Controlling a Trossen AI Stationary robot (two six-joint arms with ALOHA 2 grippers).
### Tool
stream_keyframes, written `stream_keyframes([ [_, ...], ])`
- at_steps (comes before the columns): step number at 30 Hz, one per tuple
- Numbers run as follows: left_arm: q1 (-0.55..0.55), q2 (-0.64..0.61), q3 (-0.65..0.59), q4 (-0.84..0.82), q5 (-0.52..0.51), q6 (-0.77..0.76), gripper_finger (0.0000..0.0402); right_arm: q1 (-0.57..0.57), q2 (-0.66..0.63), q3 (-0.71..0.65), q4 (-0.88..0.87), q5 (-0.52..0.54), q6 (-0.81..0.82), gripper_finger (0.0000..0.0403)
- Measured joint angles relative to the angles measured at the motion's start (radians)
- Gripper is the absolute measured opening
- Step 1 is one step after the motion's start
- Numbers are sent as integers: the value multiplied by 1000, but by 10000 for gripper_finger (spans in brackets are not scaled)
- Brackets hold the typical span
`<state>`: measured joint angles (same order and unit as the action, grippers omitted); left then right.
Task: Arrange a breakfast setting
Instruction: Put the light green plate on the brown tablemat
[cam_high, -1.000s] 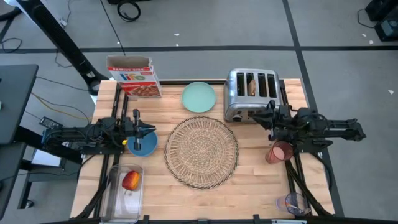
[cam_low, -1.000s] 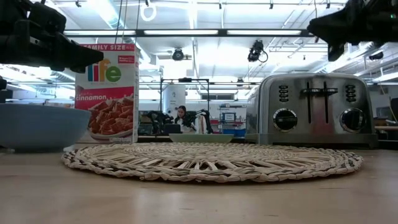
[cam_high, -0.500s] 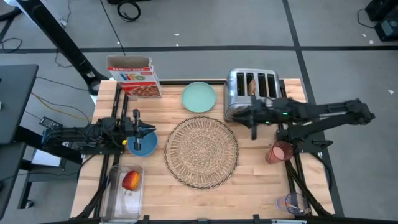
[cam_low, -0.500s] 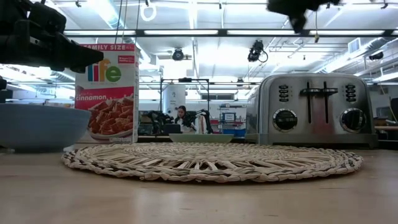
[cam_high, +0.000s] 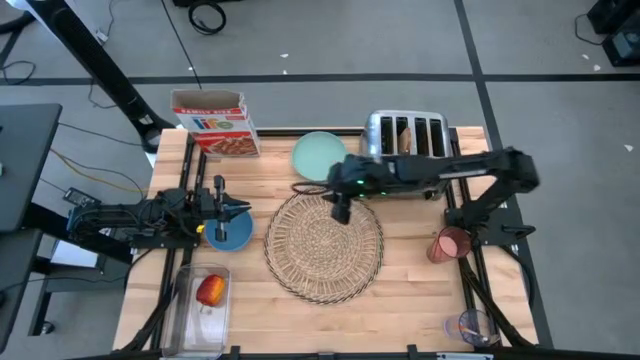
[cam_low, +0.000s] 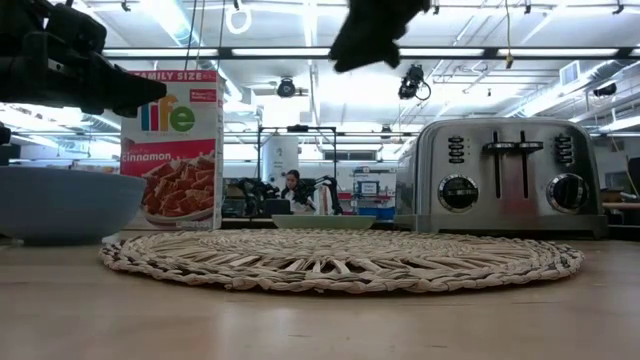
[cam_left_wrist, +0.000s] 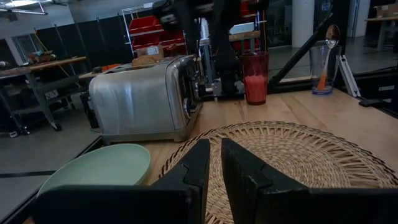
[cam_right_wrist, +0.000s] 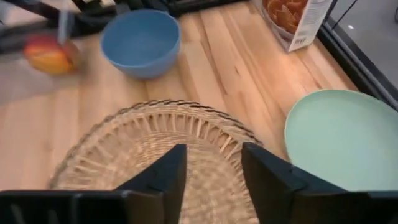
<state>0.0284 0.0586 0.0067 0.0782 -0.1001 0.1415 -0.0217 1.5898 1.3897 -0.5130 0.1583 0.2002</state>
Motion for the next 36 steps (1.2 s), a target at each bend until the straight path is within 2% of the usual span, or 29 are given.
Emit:
stream_keyframes([
  [5,0,0,0,0,0,0,50,-82,132,53,-3,13,-81,205],
  [10,0,0,0,0,0,1,50,-174,264,53,48,-8,-220,206],
  [13,3,0,0,4,-6,54,50,-222,337,53,113,-64,-301,206],
  [20,3,0,0,7,-7,51,50,-270,449,53,170,-100,-398,201],
  [29,3,0,0,54,-7,51,50,-277,533,52,212,-83,-438,161],
  [36,2,0,0,326,-8,-118,50,-281,532,52,209,-81,-356,104],
])
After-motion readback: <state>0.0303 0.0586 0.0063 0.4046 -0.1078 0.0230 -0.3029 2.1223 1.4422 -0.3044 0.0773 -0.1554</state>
